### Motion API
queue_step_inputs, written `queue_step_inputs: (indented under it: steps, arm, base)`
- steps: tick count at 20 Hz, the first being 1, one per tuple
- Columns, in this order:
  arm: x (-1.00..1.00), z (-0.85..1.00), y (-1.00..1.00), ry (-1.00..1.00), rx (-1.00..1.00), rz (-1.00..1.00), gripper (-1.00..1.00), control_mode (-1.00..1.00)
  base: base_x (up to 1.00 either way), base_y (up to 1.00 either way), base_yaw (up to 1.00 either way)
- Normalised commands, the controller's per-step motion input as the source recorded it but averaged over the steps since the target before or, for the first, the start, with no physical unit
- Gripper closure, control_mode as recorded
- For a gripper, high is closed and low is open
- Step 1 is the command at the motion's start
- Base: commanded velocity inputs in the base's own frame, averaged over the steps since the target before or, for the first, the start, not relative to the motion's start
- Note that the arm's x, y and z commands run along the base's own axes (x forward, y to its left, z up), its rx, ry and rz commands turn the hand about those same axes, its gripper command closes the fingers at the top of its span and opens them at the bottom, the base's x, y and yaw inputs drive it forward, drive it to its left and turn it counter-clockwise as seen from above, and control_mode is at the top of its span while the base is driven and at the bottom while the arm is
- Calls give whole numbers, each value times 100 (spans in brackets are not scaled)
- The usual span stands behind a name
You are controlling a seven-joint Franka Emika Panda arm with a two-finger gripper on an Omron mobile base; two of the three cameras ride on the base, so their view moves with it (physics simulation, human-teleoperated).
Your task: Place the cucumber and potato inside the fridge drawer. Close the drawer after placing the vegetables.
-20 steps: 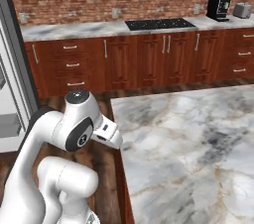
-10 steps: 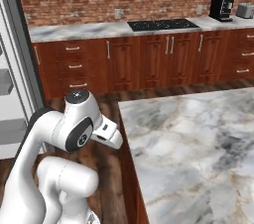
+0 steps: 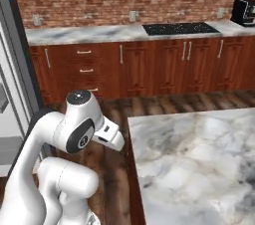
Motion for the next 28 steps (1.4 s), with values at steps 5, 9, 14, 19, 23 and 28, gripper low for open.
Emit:
queue_step_inputs:
  steps: [5, 9, 14, 19, 23, 28]
  arm:
    - [0, 0, 0, 0, 0, 0, -100, 100]
    - [0, 0, 0, 0, 0, 0, -100, 100]
    - [0, 0, 0, 0, 0, 0, -100, 100]
    - [0, 0, 0, 0, 0, 0, -100, 100]
    - [0, 0, 0, 0, 0, 0, -100, 100]
    - [0, 0, 0, 0, 0, 0, -100, 100]
  base:
    - [100, -22, 46]
    - [71, -94, 43]
    - [87, -75, 40]
    - [100, -57, 32]
    - [100, -54, 24]
    - [100, -72, 14]
